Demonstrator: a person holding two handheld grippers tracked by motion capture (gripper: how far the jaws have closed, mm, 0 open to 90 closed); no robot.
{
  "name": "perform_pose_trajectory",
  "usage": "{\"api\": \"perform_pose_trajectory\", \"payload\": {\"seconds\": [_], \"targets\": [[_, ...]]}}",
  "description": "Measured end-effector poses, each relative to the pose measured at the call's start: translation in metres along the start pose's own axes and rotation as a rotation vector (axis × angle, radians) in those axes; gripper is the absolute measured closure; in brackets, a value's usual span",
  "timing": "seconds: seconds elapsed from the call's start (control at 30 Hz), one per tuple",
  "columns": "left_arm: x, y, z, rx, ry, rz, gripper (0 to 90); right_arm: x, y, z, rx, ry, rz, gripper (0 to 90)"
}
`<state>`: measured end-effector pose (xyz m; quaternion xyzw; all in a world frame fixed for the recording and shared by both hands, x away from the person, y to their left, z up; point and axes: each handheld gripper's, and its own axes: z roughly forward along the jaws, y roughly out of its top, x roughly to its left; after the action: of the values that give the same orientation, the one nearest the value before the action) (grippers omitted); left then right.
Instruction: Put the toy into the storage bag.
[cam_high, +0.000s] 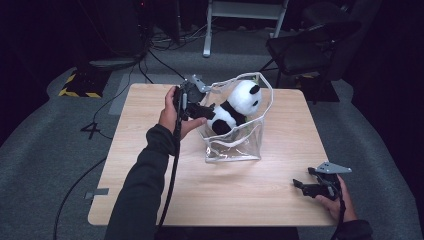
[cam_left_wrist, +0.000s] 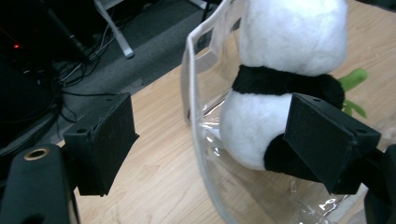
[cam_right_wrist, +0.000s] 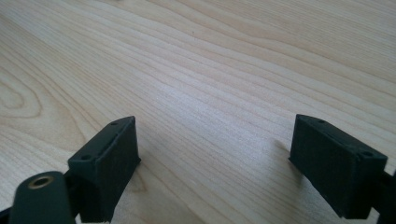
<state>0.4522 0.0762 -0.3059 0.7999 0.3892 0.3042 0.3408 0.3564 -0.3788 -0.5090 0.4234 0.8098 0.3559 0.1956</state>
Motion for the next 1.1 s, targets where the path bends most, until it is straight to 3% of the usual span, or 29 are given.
{"api": "perform_pose_trajectory", "payload": {"seconds": [0.8,1.1], "targets": [[0.026,-0.027,-0.018,0.011,0.043,-0.032,16.6,0.000,0.000,0.000,0.000,0.000,0.000,15.3],[0.033,-0.046,-0.017,0.042,0.049,-0.041,16.5,0.000,0.000,0.000,-0.001,0.001,0.000,15.3]]}}
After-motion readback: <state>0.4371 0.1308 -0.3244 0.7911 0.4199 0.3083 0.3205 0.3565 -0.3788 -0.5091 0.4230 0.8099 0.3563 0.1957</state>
